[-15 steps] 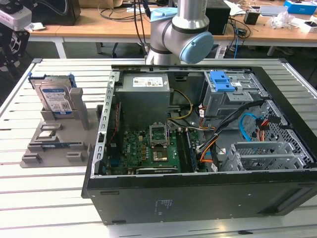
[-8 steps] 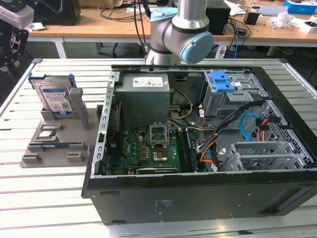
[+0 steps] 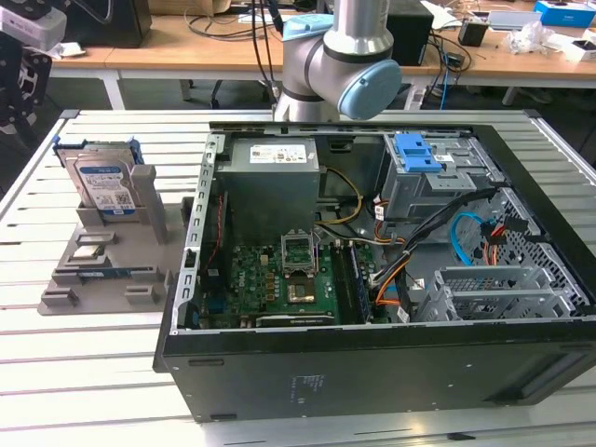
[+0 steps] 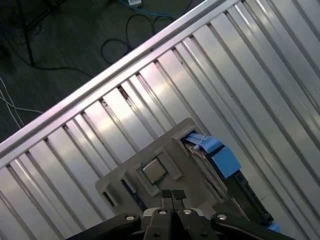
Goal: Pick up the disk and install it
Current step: 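Pick up the disk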
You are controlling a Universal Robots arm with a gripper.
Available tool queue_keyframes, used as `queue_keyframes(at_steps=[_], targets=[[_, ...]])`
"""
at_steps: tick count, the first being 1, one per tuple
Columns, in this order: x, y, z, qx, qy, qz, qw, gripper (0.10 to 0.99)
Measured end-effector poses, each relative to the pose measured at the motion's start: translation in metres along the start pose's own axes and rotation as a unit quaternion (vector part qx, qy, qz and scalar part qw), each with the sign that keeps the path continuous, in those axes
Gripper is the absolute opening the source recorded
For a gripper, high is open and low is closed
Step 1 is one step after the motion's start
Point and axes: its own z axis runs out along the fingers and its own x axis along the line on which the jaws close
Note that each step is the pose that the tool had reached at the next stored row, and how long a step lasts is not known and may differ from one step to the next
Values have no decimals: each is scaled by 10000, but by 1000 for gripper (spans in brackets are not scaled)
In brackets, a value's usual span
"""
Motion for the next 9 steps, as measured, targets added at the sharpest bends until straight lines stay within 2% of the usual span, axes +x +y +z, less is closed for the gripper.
queue_keyframes(at_steps=[3, 9], targets=[[0, 0, 0, -5, 3, -196, 9998, 106], [0, 0, 0, -14, 8, -560, 9984, 106]])
